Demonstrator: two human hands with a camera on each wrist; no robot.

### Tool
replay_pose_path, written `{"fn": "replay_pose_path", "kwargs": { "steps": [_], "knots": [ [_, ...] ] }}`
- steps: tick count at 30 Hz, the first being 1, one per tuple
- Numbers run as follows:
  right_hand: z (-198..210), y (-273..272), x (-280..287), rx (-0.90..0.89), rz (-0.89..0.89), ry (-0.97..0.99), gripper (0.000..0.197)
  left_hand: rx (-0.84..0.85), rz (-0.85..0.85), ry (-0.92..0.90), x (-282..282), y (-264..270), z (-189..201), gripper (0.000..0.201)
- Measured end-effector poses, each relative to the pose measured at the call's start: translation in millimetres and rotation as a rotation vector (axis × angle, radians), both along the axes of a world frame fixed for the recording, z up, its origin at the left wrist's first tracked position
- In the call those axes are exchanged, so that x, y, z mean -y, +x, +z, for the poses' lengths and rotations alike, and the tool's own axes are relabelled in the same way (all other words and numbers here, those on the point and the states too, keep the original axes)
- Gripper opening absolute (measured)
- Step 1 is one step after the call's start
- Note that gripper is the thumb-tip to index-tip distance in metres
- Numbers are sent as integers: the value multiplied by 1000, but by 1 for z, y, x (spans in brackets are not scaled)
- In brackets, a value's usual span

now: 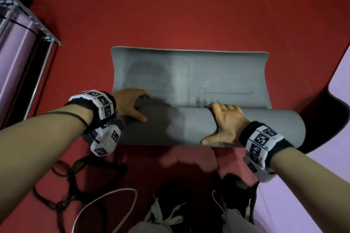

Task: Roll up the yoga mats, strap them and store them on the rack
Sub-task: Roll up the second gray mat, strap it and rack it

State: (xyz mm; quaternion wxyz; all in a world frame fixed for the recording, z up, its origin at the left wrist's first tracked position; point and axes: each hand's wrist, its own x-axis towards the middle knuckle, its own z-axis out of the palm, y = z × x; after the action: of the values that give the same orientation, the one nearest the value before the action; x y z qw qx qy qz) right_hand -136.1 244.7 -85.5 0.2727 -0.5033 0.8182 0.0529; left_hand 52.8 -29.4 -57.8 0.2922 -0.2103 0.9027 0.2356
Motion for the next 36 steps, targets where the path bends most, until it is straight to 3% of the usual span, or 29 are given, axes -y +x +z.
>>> {"fn": "replay_pose_path", "kwargs": {
  "steps": [2, 4, 8, 11, 15, 19, 21, 27, 36],
  "knots": [
    [2, -12, 6, 35, -17, 9, 110, -79, 42, -10, 0, 4, 0, 101],
    [3, -21, 10, 23, -32, 27, 110, -114, -1, -65, -4, 8, 1, 109],
    [3, -29, 15, 9, -53, 56, 117, 66, -237, -272, -26, 11, -7, 132],
    [6, -27, 12, 16, -75, 21, 109, 113, -274, -329, -33, 9, -18, 136],
    [12, -17, 11, -82, -43, 36, 97, 94, -227, -310, -28, 2, -18, 130],
    [8, -7, 5, -184, 28, 55, 115, 125, -229, -289, -25, -6, -12, 127],
    [8, -9, 7, -179, 20, 62, 123, 125, -236, -296, -25, -7, -10, 125],
    [12, -8, 8, -164, 1, 45, 113, 142, -250, -320, -31, -5, -10, 125],
    [9, -4, -12, 2, -36, 128, 110, 287, -289, -119, -39, -8, -13, 109]
  ]
}}
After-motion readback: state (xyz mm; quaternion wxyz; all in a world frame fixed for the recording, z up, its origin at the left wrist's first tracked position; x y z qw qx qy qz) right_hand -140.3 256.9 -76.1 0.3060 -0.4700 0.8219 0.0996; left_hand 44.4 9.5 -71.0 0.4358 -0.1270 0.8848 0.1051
